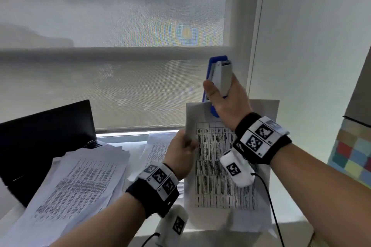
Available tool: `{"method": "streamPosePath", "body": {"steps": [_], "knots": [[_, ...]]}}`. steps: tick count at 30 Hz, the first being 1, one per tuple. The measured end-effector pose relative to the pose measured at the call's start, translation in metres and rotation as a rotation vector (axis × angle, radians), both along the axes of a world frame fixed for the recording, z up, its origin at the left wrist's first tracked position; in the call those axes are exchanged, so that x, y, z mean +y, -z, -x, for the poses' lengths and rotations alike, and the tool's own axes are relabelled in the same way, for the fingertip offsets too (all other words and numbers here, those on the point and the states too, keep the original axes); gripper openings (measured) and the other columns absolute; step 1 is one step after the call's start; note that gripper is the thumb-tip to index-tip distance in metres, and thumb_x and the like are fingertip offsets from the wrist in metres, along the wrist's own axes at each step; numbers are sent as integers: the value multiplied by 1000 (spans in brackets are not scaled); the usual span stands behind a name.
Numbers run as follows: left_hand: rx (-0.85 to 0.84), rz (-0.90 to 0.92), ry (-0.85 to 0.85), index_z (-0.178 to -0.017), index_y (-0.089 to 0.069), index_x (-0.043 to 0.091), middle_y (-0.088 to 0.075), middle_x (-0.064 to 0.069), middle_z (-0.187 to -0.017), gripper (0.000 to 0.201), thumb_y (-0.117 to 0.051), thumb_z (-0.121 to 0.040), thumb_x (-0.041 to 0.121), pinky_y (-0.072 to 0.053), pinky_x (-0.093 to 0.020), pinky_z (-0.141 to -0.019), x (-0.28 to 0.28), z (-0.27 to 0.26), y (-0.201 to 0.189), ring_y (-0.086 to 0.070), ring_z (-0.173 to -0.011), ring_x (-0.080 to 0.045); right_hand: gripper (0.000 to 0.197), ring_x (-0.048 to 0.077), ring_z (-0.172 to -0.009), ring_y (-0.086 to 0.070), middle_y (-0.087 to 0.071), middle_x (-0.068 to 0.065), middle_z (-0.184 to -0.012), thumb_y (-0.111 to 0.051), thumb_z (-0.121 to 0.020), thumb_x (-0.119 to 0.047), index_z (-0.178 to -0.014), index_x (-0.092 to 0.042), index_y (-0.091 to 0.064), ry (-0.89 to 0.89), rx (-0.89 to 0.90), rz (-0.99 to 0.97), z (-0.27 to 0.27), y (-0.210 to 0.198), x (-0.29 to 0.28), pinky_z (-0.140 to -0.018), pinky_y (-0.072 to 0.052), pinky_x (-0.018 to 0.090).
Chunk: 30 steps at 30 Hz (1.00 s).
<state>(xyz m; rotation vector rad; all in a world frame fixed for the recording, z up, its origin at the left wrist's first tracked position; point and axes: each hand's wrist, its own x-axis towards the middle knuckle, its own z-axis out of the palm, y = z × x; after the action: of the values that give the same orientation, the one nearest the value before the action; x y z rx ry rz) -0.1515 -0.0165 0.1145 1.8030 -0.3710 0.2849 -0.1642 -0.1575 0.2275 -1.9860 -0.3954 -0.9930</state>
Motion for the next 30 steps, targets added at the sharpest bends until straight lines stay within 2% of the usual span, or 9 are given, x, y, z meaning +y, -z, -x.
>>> {"method": "streamPosePath", "body": {"steps": [4, 10, 16, 18, 20, 23, 26, 28, 30], "knots": [[-19, 9, 6, -102, -58, 8, -69, -9, -97, 10, -57, -93, 3, -49, -52, -92, 5, 6, -9, -64, -97, -25, 58, 21, -73, -60, -62, -3, -80, -39, -74, -74, -96, -22, -51, 65, -52, 65, -4, -3, 20, -67, -53, 44], [-2, 31, 64, -99, -59, 11, -70, -10, -100, 13, -58, -90, 1, -50, -48, -93, 13, 6, -8, -64, -98, -23, 50, 26, -75, -59, -59, -2, -76, -46, -76, -68, -90, -21, -52, 61, -16, -10, -15, -2, 28, -69, -51, 41], [131, 40, 32, -85, -73, 17, -76, -4, -89, 35, -64, -60, 39, -56, -50, -84, 42, -20, 12, -70, -93, -28, 21, -1, -63, -55, -57, -11, -77, -58, -91, -41, -100, -22, -53, -15, 46, -240, -28, -1, 15, -58, -42, 17], [188, -4, -31, -70, -77, 29, -75, 2, -75, 16, -69, -57, 33, -58, -41, -78, 70, -31, 11, -71, -82, -17, 24, 9, -67, -55, -58, -6, -78, -58, -91, -40, -100, -18, -56, 13, 157, -237, -31, 6, 1, -61, -41, 23], [262, -166, -164, -68, -73, 13, -71, 0, -70, 17, -68, -60, 28, -55, -33, -68, 112, -51, 5, -67, -75, -16, 26, 14, -63, -53, -57, -2, -74, -57, -91, -40, -91, -14, -57, 62, 359, -128, -32, 24, -15, -57, -40, 27], [271, -513, -397, -90, -63, 5, -65, -14, -89, 17, -73, -81, 17, -40, -29, -70, 193, -78, -21, -58, -83, -24, 34, 20, -63, -54, -58, 5, -72, -56, -91, -43, -78, -12, -56, 151, 690, 122, -39, 74, -43, -58, -41, 27], [271, -746, -564, -106, -62, 2, -64, -19, -103, 29, -73, -84, 16, -38, -33, -74, 263, -96, -43, -53, -86, -27, 31, 19, -73, -55, -59, 5, -84, -61, -88, -43, -89, -12, -59, 166, 976, 161, -52, 128, -60, -67, -44, 26], [280, -812, -645, -109, -59, 1, -63, -19, -101, 28, -69, -86, 14, -41, -36, -73, 284, -109, -41, -54, -84, -30, 27, 11, -66, -50, -53, -2, -77, -63, -87, -40, -76, -19, -52, 180, 1069, 161, -63, 158, -62, -61, -41, 21], [284, -856, -716, -107, -57, 3, -62, -19, -95, 21, -64, -88, 10, -44, -37, -71, 288, -117, -29, -56, -79, -32, 29, 16, -73, -54, -54, 0, -80, -58, -90, -40, -72, -21, -46, 220, 1137, 287, -75, 182, -58, -65, -42, 21]]}}
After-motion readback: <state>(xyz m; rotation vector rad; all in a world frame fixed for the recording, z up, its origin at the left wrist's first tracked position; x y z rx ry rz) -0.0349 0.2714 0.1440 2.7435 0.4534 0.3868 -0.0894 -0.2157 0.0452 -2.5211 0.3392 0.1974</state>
